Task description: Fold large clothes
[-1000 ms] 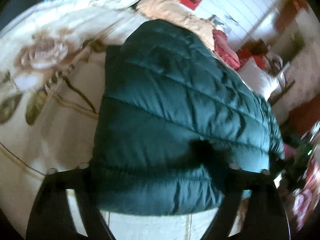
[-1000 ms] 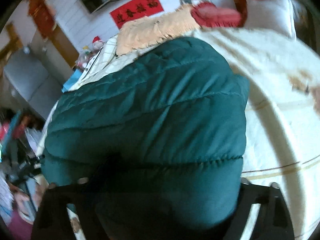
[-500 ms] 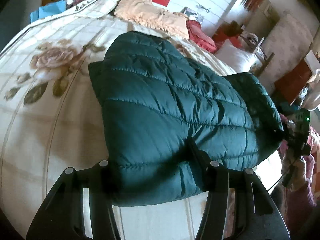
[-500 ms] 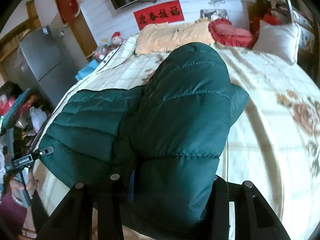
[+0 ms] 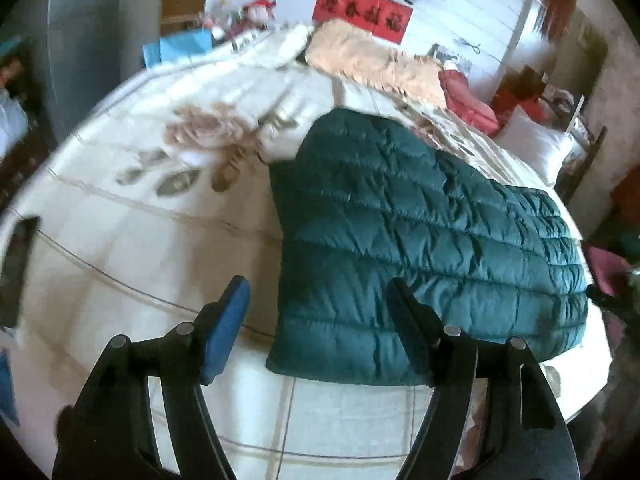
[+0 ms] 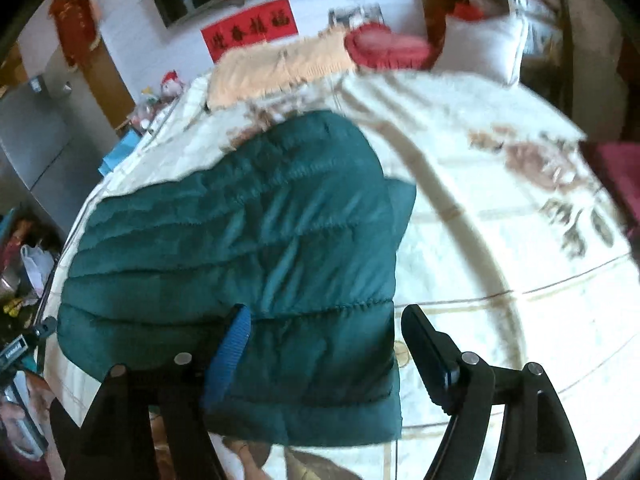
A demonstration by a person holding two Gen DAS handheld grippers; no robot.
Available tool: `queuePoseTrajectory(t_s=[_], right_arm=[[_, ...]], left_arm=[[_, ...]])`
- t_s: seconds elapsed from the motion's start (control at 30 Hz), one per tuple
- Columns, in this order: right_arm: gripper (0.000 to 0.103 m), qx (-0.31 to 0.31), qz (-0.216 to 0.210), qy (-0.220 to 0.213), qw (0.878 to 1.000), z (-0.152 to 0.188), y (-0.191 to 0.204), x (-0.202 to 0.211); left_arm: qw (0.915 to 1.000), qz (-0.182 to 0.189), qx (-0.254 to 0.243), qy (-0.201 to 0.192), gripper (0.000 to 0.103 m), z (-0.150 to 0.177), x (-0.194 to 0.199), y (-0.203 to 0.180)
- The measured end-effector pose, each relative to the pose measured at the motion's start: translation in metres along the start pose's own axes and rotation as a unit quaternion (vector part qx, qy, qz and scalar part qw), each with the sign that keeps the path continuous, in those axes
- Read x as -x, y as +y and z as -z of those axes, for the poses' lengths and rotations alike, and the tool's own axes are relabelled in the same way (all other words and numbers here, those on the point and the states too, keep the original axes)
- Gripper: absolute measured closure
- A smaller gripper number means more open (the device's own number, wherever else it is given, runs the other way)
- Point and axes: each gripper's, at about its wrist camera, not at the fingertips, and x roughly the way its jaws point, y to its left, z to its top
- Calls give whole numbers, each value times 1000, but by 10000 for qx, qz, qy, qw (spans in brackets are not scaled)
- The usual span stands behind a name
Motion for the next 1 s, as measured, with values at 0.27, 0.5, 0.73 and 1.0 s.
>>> queuePoseTrajectory(t_s=[0.27,0.5,0.73,1.0], right_arm=[[14,636,157,-505,9966,19,70,31],[10,871,145,-713,9935,42,107,34],[10,708,76,-732,9948,54,111,35],[10,739,98,-778,9942,56,118,36]], left_arm=[[9986,-205,-398,-277,32,15,15,-54],[9964,-415,-685,-279,32,28,7,-94],[9955,-510,-721,-342,32,35,6,-101],[9901,-924,-1000,-332,32,44,2,-108]])
